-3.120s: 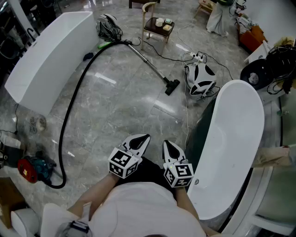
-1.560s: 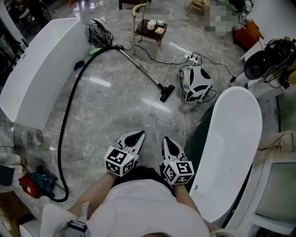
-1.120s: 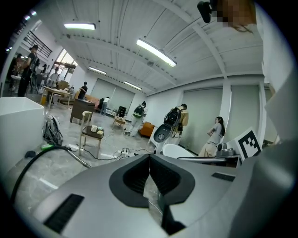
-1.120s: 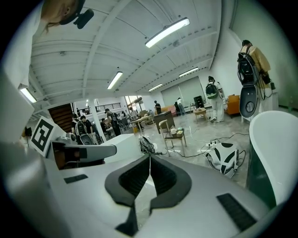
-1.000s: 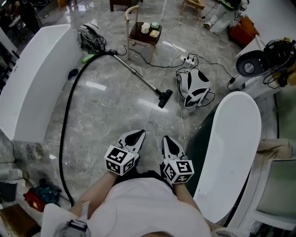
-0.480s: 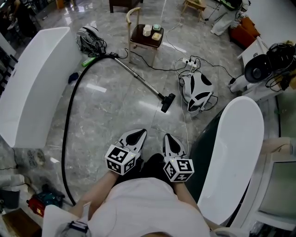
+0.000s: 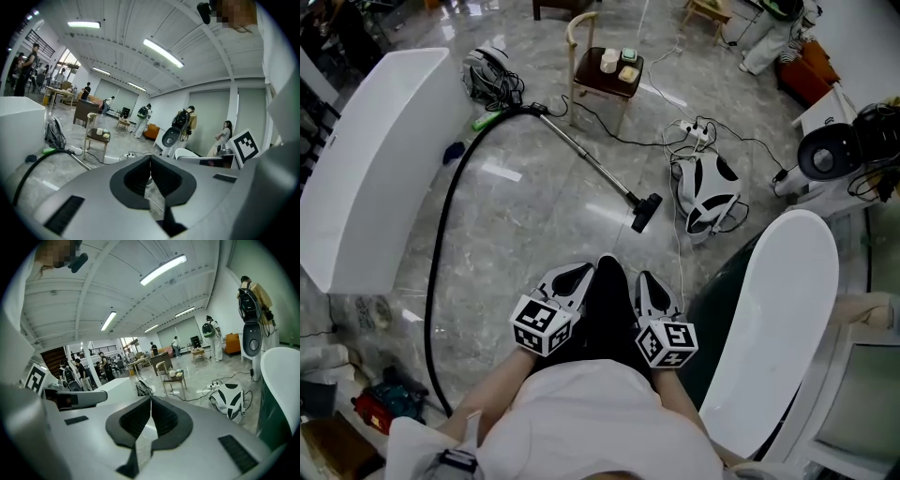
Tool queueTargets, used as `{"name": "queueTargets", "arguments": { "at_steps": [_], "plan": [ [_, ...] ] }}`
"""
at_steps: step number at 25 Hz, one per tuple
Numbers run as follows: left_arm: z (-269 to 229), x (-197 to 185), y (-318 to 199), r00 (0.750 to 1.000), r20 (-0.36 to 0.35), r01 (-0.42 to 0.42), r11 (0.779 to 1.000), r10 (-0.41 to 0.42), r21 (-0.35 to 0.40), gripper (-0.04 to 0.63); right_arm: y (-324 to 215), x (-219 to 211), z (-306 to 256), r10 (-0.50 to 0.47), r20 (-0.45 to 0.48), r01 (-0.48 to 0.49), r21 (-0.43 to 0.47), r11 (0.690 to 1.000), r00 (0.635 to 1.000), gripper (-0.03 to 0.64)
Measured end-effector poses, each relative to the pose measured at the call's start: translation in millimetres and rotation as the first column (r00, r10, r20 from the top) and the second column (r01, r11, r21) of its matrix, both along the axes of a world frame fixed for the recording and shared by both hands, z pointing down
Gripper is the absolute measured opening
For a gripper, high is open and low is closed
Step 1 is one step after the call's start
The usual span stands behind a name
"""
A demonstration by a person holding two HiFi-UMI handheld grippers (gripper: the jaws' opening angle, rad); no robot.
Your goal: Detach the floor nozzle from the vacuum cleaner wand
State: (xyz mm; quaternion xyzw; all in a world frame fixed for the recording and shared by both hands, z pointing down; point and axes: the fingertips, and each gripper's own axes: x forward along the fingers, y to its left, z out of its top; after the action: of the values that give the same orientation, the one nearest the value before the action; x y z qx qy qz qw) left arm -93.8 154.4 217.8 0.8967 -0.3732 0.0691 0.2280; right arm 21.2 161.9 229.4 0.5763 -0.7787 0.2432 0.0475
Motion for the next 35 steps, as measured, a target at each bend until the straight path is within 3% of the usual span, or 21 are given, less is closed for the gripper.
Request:
{"name": "queueTargets", "arguments": {
  "at_steps": [9,17,35],
  "plan": [
    [-2,-4,-82,0.995,0.004,0.097,0.995,-0.097,0.002,0.009,-92,-4,-8,-0.109,-0.014,0.109,0.023,0.994,0.994,0.017],
    [-2,12,-149,0.993,0.002,0.119,0.993,-0.119,0.012,0.009,-169,19,-9,-0.109,-0.004,0.11,0.028,0.994,0.994,0.017],
    [11,53,-231,0.991,0.024,0.128,0.992,-0.128,-0.004,0.009,-257,59,-2,-0.138,0.025,0.137,0.023,0.99,0.99,0.017]
  ]
}}
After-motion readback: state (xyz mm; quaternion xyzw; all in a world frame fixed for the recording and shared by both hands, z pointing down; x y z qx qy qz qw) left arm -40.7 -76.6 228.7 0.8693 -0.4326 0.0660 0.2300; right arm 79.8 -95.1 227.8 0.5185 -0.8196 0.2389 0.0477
